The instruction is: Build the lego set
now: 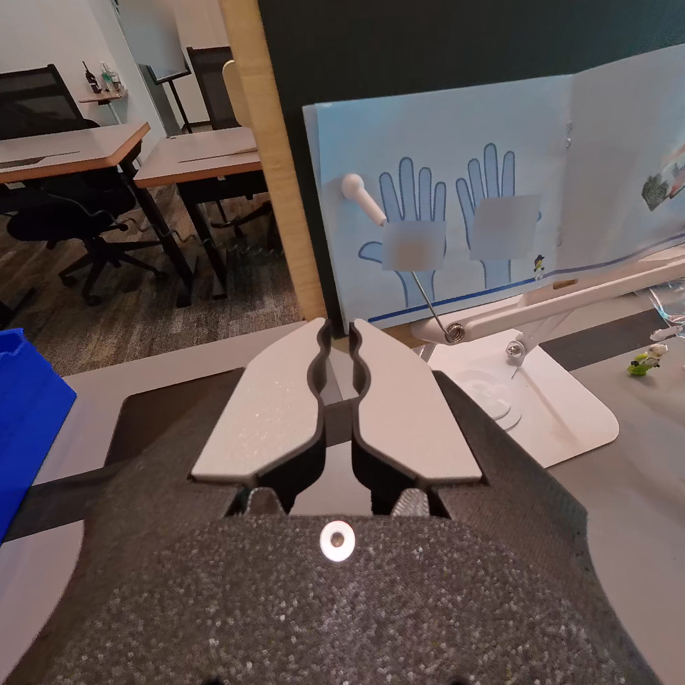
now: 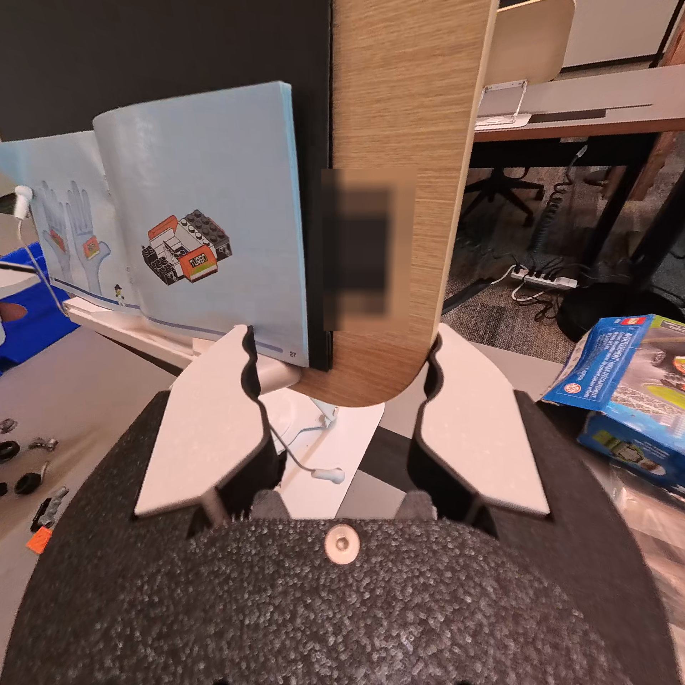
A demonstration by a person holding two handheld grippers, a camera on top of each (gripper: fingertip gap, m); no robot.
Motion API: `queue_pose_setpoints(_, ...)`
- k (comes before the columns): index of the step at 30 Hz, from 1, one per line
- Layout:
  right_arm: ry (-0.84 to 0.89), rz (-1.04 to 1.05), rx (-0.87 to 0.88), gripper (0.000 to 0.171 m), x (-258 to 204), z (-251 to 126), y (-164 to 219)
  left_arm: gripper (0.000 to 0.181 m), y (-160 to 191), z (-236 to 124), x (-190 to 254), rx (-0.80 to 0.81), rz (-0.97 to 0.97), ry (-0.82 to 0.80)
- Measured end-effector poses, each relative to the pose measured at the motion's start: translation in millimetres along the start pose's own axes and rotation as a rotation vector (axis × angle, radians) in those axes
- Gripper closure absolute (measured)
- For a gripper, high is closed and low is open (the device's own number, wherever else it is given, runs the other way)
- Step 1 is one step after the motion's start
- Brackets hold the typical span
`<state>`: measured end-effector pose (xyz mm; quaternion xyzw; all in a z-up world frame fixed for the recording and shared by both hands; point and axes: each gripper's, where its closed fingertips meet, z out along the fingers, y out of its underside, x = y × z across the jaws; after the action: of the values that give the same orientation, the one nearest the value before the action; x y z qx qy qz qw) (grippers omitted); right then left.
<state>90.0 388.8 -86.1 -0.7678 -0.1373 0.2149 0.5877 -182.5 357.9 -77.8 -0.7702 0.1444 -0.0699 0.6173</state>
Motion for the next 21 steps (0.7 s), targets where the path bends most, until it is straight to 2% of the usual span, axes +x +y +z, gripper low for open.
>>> queue_pose_setpoints(4,0.052,-0.048,0.006,0.079,1.1,-15.3,1.1,0.172,-3.3,-8.8,1.9,0.027,-0.002,-0.002)
queue_pose_setpoints(7,0.146,-0.144,0.053,0.077,-0.6,-40.5,-6.5,0.172,-5.6,-20.9,8.7,0.059,0.016,-0.005)
queue_pose_setpoints(12,0.180,-0.252,0.144,0.081,-41.3,-82.3,-21.1,0.172,-7.4,-40.6,33.7,0.102,0.013,0.029)
queue_pose_setpoints(16,0.174,-0.297,0.191,0.093,-86.4,-105.5,-22.5,0.173,-8.4,-51.4,58.4,0.127,0.014,0.057)
queue_pose_setpoints(21,0.118,-0.362,0.262,0.117,-147.3,-116.8,-17.8,0.175,-9.9,-50.0,88.9,0.153,0.062,0.066)
